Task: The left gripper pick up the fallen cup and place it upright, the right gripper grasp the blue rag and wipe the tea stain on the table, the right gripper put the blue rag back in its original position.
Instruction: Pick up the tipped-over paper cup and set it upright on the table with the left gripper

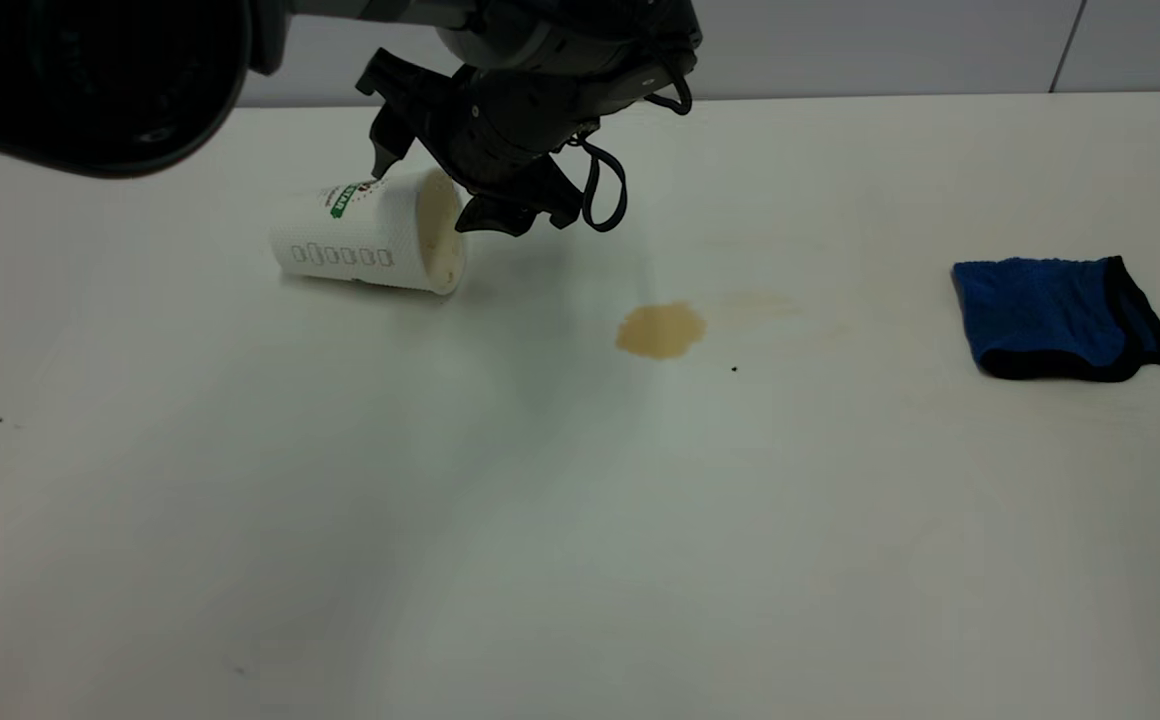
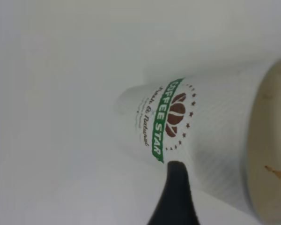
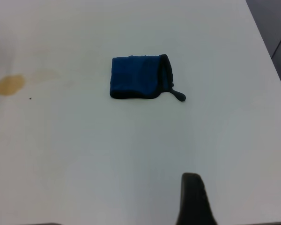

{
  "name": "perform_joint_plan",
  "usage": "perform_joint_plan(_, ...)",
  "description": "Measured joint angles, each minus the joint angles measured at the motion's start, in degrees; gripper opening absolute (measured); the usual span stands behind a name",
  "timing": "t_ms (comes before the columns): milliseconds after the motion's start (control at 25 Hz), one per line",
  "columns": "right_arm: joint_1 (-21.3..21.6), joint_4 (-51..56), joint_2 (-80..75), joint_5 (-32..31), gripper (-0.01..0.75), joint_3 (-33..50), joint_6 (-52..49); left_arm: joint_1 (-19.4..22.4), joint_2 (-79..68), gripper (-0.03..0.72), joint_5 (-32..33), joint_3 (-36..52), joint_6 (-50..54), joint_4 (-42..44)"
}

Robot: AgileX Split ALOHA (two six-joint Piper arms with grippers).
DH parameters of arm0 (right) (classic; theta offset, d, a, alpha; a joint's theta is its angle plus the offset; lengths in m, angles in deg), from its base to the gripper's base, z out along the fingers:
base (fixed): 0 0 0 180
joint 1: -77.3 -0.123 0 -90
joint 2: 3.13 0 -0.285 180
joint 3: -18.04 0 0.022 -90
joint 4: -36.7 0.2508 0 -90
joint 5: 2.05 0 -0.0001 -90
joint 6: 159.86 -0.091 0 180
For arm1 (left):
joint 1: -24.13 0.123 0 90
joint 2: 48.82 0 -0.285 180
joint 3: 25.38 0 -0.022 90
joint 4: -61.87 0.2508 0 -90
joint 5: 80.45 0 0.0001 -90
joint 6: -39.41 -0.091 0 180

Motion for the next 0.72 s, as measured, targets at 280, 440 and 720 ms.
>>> perform_joint_plan(280,0.0,0.0,0.0,0.0,0.533,0.0,0.0,2.86,-0.17,0.618,-0.02,0.0,2.16,-0.91)
perform_joint_plan(440,0.0,0.0,0.0,0.0,0.533,0.0,0.0,3.82,-1.12,0.531,0.04,0.0,2.2,-0.96)
perform_joint_plan(720,0.0,-0.04,0.0,0.0,0.533,0.0,0.0,3.93,-1.39,0.209,0.73,-0.1,2.22,0.18)
